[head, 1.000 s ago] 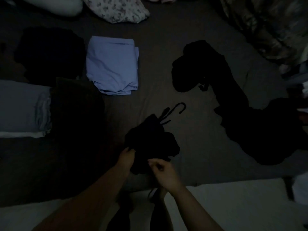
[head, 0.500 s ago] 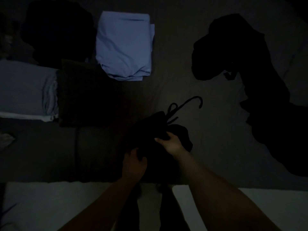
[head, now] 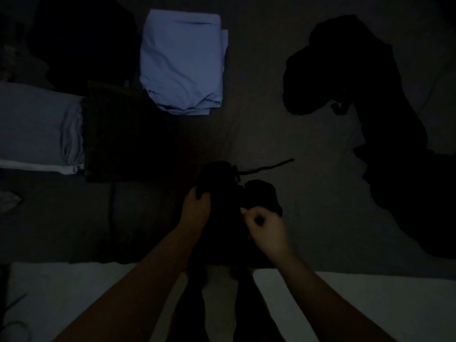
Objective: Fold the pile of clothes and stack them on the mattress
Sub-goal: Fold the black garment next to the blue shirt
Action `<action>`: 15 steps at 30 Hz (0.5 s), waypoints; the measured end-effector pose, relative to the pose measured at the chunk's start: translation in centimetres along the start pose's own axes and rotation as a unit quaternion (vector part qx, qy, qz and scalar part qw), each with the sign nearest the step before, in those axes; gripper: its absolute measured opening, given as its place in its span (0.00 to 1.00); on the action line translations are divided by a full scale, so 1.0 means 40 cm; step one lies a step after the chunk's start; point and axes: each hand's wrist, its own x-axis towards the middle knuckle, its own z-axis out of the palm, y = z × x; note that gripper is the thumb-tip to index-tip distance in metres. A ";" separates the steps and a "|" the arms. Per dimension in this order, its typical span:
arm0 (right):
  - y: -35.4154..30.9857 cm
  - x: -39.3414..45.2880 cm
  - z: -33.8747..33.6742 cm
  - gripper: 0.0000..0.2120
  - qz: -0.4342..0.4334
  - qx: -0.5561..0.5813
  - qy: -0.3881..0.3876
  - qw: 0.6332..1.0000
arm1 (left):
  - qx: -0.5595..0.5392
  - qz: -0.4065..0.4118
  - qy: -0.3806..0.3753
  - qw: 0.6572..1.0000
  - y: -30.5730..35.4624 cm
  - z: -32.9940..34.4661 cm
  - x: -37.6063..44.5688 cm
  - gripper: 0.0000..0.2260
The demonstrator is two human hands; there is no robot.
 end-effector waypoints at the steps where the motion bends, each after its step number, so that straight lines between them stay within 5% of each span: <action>1: 0.000 0.009 -0.013 0.10 0.002 -0.019 0.044 0.999 | 0.012 0.008 -0.033 0.999 0.015 0.003 -0.018 0.17; 4: -0.038 0.053 -0.027 0.37 -0.088 0.030 -0.016 0.996 | 0.105 0.086 -0.154 0.979 0.050 0.013 -0.073 0.15; 8: -0.127 0.083 -0.091 0.45 -0.185 -0.045 -0.094 0.977 | 0.296 0.238 -0.246 0.892 0.125 0.011 -0.103 0.14; 12: -0.224 0.064 -0.230 0.24 -0.253 -0.306 -0.083 0.914 | 0.371 0.354 -0.228 0.827 0.242 -0.006 -0.155 0.11; 15: -0.267 0.037 -0.323 0.15 -0.241 -0.339 -0.027 0.909 | 0.364 0.401 -0.177 0.822 0.298 -0.015 -0.188 0.11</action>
